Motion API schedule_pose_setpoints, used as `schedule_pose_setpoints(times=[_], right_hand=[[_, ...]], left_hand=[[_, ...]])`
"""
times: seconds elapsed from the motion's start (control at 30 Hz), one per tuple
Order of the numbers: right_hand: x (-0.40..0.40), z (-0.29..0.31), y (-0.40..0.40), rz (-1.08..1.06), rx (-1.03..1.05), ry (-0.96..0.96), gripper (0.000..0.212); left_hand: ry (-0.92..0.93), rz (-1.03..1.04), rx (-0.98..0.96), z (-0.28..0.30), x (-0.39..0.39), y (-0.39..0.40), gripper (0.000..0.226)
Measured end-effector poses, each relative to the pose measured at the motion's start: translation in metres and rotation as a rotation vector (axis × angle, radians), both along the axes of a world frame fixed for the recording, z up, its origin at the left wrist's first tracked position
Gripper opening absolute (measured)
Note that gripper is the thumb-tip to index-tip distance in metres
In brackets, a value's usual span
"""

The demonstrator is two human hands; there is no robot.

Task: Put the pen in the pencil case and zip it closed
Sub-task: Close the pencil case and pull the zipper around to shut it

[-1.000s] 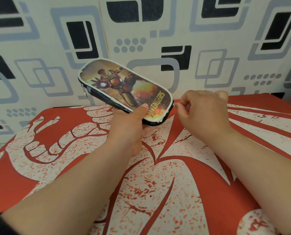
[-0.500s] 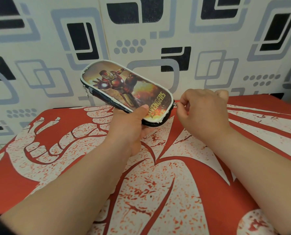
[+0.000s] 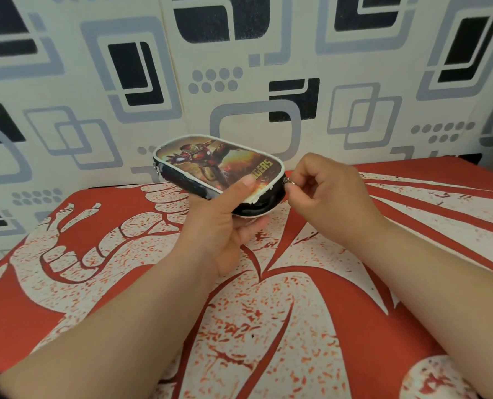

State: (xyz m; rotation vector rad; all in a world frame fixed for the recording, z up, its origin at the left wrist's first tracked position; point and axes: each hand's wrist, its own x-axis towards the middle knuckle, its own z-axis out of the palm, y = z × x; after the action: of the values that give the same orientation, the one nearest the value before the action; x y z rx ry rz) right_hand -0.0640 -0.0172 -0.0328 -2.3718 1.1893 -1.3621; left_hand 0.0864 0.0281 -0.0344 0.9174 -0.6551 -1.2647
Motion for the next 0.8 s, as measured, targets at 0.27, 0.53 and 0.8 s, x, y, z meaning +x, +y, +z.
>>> schedule_pose_setpoints(times=[0.27, 0.53, 0.8], right_hand=[[0.0013, -0.0001, -0.0006, -0.013, 0.11, -0.153, 0.017], [-0.0004, 0.0, -0.0016, -0.055, 0.064, -0.052, 0.015], [-0.0017, 0.0015, -0.0033, -0.068, 0.02, -0.055, 0.012]], left_hand=[[0.011, 0.064, 0.053, -0.0002, -0.0071, -0.0004, 0.056], [-0.055, -0.033, 0.118, 0.0024, 0.0002, -0.0027, 0.039], [-0.075, -0.101, 0.146, 0.0019, 0.0024, -0.0053, 0.024]])
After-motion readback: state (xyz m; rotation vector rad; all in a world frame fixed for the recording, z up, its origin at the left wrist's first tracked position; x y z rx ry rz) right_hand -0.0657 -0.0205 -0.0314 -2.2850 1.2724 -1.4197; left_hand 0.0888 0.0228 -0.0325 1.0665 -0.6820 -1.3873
